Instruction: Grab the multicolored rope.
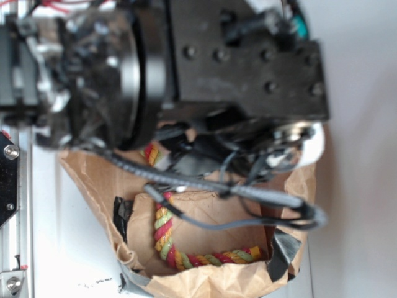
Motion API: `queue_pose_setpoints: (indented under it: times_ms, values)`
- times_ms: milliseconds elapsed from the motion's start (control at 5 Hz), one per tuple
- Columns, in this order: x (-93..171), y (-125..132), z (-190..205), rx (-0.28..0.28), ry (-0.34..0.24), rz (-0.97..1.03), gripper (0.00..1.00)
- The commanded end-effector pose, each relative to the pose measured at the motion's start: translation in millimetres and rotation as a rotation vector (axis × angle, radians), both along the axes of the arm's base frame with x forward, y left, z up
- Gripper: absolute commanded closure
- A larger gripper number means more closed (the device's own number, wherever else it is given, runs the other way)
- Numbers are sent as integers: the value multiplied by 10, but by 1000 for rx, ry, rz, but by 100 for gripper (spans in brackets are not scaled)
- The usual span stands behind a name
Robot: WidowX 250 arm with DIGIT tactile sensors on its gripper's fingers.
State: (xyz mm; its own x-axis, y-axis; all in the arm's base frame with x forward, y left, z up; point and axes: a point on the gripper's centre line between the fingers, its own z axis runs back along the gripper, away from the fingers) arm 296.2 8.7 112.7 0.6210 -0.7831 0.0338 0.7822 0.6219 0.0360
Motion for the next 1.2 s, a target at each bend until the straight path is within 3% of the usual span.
queue_pose_setpoints:
  times_ms: [0, 400, 600, 1000]
  values:
    - [-258, -429, -71, -3, -3, -63, 0]
    - [-258, -429, -71, -3, -3, -63, 0]
    - [-281, -459, -294, 43, -27, -146, 0]
    - [-417, -773, -580, 23, -78, -308, 0]
